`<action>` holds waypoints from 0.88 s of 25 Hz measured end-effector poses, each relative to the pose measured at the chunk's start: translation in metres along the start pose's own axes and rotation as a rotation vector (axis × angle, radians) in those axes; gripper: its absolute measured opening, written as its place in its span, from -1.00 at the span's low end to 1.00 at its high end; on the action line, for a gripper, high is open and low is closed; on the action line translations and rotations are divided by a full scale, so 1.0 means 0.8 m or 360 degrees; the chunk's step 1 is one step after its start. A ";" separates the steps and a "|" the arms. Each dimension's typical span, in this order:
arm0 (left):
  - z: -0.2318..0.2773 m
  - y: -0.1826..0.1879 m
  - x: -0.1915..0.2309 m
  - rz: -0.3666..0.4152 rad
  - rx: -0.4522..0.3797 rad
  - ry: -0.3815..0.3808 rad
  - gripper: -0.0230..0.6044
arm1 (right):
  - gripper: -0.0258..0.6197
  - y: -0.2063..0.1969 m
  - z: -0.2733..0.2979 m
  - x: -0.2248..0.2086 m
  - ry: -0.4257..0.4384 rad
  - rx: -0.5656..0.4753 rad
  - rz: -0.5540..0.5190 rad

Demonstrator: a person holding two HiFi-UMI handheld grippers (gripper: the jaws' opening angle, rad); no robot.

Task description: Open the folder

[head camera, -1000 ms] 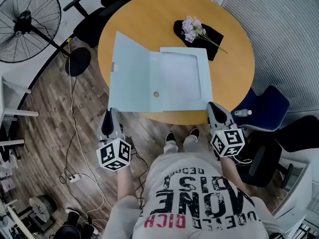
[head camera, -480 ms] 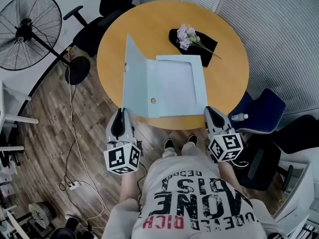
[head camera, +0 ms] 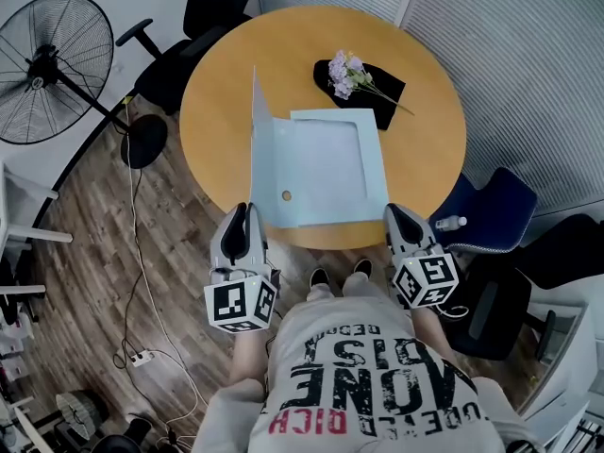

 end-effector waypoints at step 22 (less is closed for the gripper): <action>-0.001 0.041 -0.050 0.0072 -0.0092 -0.0167 -0.70 | -0.88 0.017 -0.021 0.002 -0.0011 -0.0067 0.0026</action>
Point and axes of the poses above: the fingertips, and each gripper's own axes: z forward along the fingers, x to its left, y out of its top, the point moved 1 cm from there along -z, backward along the fingers, and after that the axes turned 6 degrees about -y, right-handed, at the moved point
